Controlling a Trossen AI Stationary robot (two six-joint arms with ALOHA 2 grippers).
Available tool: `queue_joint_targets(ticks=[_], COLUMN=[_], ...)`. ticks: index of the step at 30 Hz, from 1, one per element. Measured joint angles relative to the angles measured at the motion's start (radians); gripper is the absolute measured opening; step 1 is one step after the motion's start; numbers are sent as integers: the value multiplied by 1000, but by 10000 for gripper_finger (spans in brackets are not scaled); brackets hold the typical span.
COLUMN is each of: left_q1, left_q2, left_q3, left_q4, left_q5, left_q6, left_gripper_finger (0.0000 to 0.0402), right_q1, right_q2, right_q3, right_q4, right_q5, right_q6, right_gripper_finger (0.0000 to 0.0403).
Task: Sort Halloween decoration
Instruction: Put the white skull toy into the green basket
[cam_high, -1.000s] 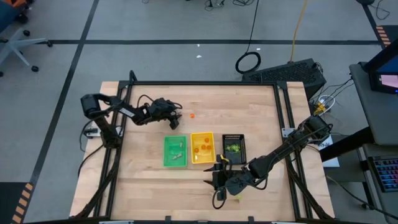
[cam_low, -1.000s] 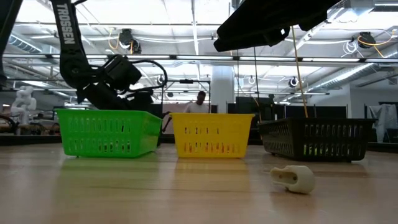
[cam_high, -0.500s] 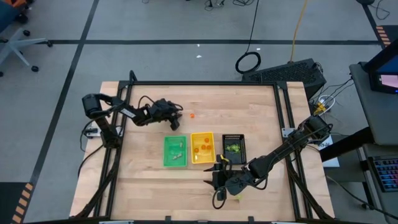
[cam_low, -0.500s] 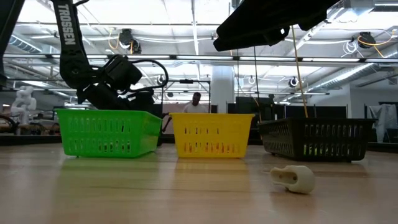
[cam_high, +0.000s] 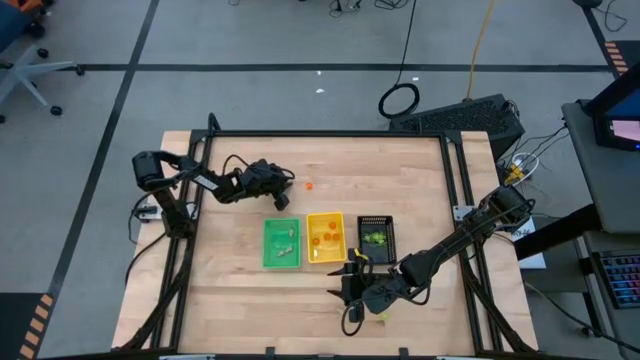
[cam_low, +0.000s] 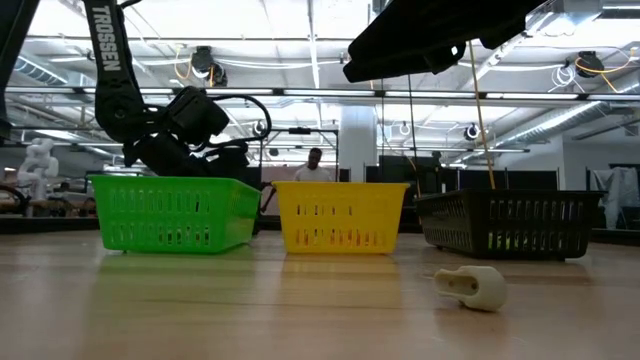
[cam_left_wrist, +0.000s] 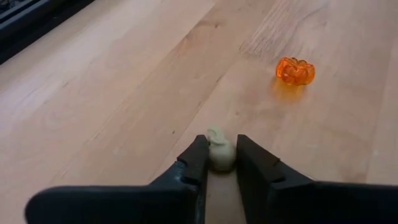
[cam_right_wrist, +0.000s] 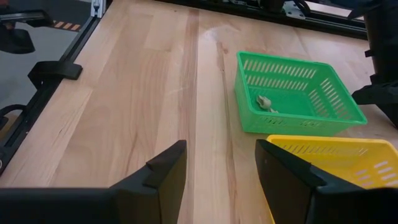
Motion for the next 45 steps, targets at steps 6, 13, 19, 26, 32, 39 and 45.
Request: queue_joint_targets(ticks=[6, 13, 19, 26, 32, 39, 45], left_q1=[0, 1, 1, -54, -164, -343, -518], left_q2=[0, -8, -44, -170, -351, -579, -725], left_q3=[0, 0, -3, -3, -2, -2, -2], left_q4=[0, -7, -22, -108, -231, -362, -442], left_q5=[-3, -5, 9, 17, -3, -79, -171], left_q6=[1, 18, 19, 19, 18, 12, -9], left_gripper_finger=[52, 51, 50, 50, 50, 50, 50], right_q1=[0, 0, 0, 0, 0, 0, 0], right_q2=[0, 0, 0, 0, 0, 0, 0], right_q3=[0, 0, 0, 0, 0, 0, 0], right_q4=[0, 0, 0, 0, 0, 0, 0], right_q5=[0, 0, 0, 0, 0, 0, 0], right_q6=[-2, -2, 1, 13, 16, 50, 81], right_gripper_finger=[178, 178, 178, 178, 178, 178, 178])
